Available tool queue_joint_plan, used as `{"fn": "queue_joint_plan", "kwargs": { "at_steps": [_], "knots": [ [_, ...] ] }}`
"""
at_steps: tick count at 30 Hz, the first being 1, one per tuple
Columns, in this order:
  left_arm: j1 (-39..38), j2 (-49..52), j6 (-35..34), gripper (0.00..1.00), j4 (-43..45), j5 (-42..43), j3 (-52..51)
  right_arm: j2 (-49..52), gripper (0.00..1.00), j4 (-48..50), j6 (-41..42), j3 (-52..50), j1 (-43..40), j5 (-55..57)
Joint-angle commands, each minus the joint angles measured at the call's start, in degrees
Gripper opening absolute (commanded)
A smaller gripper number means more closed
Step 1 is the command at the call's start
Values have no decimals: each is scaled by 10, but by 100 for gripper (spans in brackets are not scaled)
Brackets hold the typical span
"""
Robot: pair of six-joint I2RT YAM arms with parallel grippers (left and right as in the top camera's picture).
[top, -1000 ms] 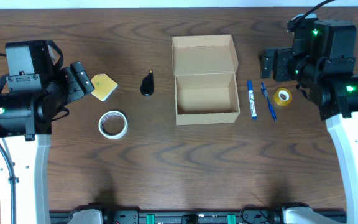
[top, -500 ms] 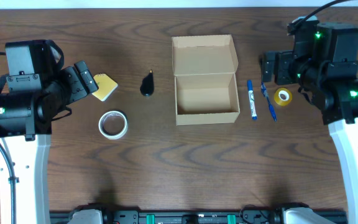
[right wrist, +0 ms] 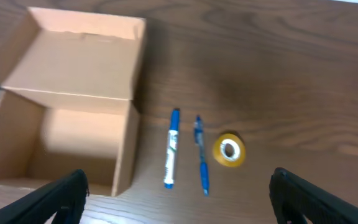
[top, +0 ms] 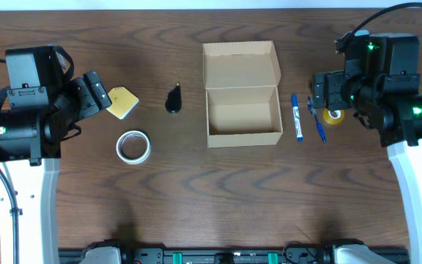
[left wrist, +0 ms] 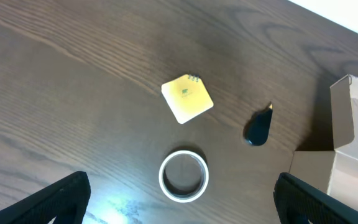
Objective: Pack container
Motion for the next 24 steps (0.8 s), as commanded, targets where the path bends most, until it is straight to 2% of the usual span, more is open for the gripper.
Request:
{"fn": "queue_joint_plan", "kwargs": {
  "at_steps": [1,7,16,24],
  "knots": [
    [1,24,9,95,-1,-7,14,5,98,-3,-10,8,-4,45],
    [1,73,9,95,4,-7,14,30,99,-7,-10,8,-38,45],
    [1,70,22,95,29,-3,27,91,99,-4,-10,8,-115,35],
    [1,73,21,95,44,-3,30,94,99,94,-47,8,-106,-13]
  ]
}}
